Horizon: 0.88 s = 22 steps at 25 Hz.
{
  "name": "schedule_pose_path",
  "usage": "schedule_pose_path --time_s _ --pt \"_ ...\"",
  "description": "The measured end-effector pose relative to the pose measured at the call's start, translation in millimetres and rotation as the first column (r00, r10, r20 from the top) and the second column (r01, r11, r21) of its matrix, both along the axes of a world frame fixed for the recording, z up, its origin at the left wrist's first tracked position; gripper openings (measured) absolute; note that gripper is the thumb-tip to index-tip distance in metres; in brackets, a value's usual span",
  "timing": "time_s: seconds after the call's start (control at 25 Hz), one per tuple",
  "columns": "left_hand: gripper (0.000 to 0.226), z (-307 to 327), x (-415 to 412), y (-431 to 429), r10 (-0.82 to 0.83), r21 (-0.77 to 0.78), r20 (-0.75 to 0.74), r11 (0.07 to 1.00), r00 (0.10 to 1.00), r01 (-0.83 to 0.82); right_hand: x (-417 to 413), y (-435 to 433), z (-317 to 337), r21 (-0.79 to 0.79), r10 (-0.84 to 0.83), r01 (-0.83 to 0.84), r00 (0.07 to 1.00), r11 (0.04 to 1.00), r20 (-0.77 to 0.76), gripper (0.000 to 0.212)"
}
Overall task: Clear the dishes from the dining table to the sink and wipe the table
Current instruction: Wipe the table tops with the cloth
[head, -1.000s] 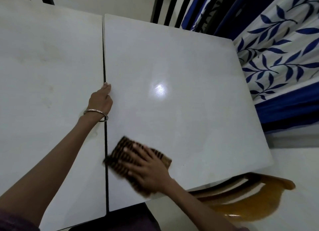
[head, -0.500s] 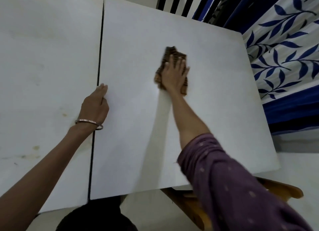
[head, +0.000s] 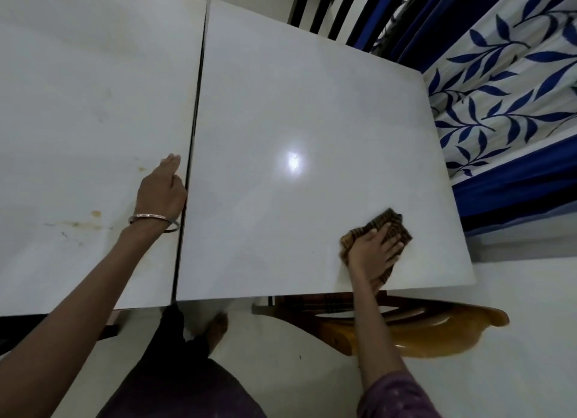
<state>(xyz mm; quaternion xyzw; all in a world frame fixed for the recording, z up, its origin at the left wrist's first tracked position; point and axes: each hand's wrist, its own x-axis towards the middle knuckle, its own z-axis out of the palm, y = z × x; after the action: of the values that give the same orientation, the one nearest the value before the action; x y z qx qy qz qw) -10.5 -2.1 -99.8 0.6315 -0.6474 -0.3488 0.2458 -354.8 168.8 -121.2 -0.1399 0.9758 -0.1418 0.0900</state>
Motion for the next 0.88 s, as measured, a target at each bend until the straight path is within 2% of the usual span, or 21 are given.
schedule_pose_path --time_s 0.08,0.16,0.24,0.32,0.4,0.44,0.52,0.64,0.88 --pt "0.046 4.2 1.0 5.2 0.026 0.015 -0.016 1.0 1.0 -0.026 52.8 11.4 -11.6 0.02 0.195 -0.195 0.98 0.981 -0.045 0.052" --pt "0.046 8.9 -1.8 9.5 0.039 0.027 -0.042 0.999 0.998 -0.038 112.9 12.6 -21.3 0.031 0.412 -0.411 0.906 0.911 -0.096 0.052" --pt "0.046 13.7 -4.8 12.8 0.061 0.034 -0.071 0.998 0.996 -0.059 170.7 2.7 -25.5 0.001 0.625 -0.63 0.771 0.777 -0.121 0.051" --pt "0.045 19.8 -6.7 14.3 0.076 0.031 -0.099 0.997 0.992 -0.073 217.9 -6.6 -28.5 -0.019 0.811 -0.821 0.568 0.571 -0.14 0.05" --pt "0.045 28.2 -5.0 15.6 0.107 0.028 -0.123 0.994 0.987 -0.104 252.0 -8.5 -32.2 -0.045 0.904 -0.916 0.4 0.398 -0.15 0.05" --pt "0.045 33.5 -0.6 15.8 0.138 0.029 -0.139 0.99 0.981 -0.135 266.8 -8.4 -34.3 -0.057 0.927 -0.939 0.344 0.339 -0.152 0.049" --pt "0.045 43.2 12.7 16.1 0.201 0.031 -0.171 0.98 0.965 -0.199 295.4 -8.8 -37.8 -0.065 0.945 -0.958 0.287 0.28 -0.159 0.048" --pt "0.045 54.6 48.8 10.1 0.33 0.036 -0.197 0.944 0.923 -0.329 338.5 -21.4 -37.4 -0.074 0.941 -0.95 0.311 0.304 -0.129 0.049" --pt "0.048 60.4 133.9 -15.1 0.631 0.063 -0.224 0.77 0.743 -0.635 398.0 -52.4 -24.3 -0.107 0.853 -0.847 0.522 0.521 0.013 0.056"
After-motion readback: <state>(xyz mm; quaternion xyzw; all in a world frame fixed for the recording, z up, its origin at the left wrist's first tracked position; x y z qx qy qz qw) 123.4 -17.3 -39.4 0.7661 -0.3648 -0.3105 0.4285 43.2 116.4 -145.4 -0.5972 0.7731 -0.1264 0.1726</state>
